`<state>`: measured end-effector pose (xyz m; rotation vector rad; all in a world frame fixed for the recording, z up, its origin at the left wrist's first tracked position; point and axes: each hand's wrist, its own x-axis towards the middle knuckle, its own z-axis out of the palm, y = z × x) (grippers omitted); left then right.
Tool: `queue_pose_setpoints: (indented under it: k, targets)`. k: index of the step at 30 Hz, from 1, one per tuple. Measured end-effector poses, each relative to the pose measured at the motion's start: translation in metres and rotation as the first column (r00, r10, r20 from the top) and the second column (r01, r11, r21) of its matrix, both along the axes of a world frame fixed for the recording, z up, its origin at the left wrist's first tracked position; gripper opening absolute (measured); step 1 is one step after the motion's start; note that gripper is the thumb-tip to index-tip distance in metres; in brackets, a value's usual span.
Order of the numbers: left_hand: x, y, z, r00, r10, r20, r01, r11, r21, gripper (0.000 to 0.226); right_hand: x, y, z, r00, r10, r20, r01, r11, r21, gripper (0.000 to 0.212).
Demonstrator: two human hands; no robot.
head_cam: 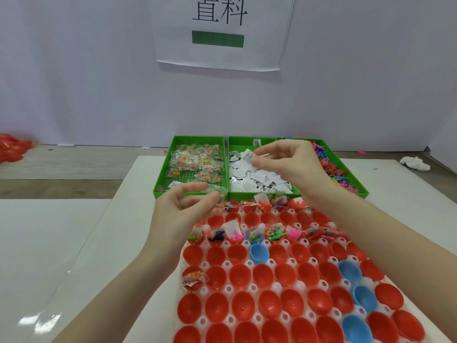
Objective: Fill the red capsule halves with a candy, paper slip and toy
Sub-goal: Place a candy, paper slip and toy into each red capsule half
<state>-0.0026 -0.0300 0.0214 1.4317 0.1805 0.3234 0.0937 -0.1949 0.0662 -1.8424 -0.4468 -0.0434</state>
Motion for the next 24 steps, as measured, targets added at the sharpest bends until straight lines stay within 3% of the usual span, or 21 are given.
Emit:
queue_pose_setpoints:
  k: [2, 4, 9, 13, 16, 18, 20, 22, 24]
  targets:
    - [-0.008, -0.007, 0.005, 0.999, 0.008, 0.042, -0.008, 1.0, -0.002, 0.034, -0.029, 0.001, 0.005, 0.986, 0.147, -0.079, -0.14, 0.986, 0.087, 0.007]
    - [-0.017, -0.011, 0.009, 0.998, -0.001, 0.065, 0.002, 1.0, -0.012, 0.032, -0.049, 0.003, 0.005, 0.974, 0.21, -0.087, -0.206, 0.977, 0.054, 0.006]
    - [-0.044, -0.02, 0.013, 0.996, -0.061, 0.058, 0.067, 0.993, -0.094, 0.021, -0.076, 0.004, -0.005, 0.977, 0.207, -0.042, -0.21, 0.976, -0.06, 0.005]
    - [-0.059, -0.021, 0.013, 0.996, -0.072, 0.058, 0.072, 0.997, 0.011, 0.027, -0.091, 0.008, -0.01, 0.98, 0.2, 0.005, -0.198, 0.974, -0.108, 0.006]
    - [-0.064, -0.016, 0.01, 0.999, -0.004, 0.053, 0.002, 1.0, 0.026, 0.018, -0.101, 0.008, -0.009, 0.969, 0.244, -0.025, -0.246, 0.962, -0.116, 0.01]
    - [-0.067, -0.014, 0.009, 0.999, 0.03, 0.042, -0.031, 0.999, 0.024, 0.02, -0.103, 0.007, -0.007, 0.952, 0.282, -0.122, -0.287, 0.958, -0.027, 0.027]
    - [-0.071, -0.015, 0.009, 0.999, 0.025, 0.028, -0.026, 0.999, 0.035, 0.023, -0.104, 0.005, -0.004, 0.912, 0.339, -0.231, -0.305, 0.937, 0.171, 0.046]
    - [-0.075, -0.018, 0.01, 1.0, 0.004, 0.021, -0.005, 0.999, 0.032, 0.021, -0.107, 0.004, -0.003, 0.886, 0.403, -0.23, -0.322, 0.891, 0.321, 0.052]
    - [-0.077, -0.022, 0.012, 0.999, -0.019, 0.03, 0.018, 1.0, 0.017, 0.019, -0.112, 0.004, -0.003, 0.881, 0.44, -0.172, -0.356, 0.858, 0.37, 0.048]
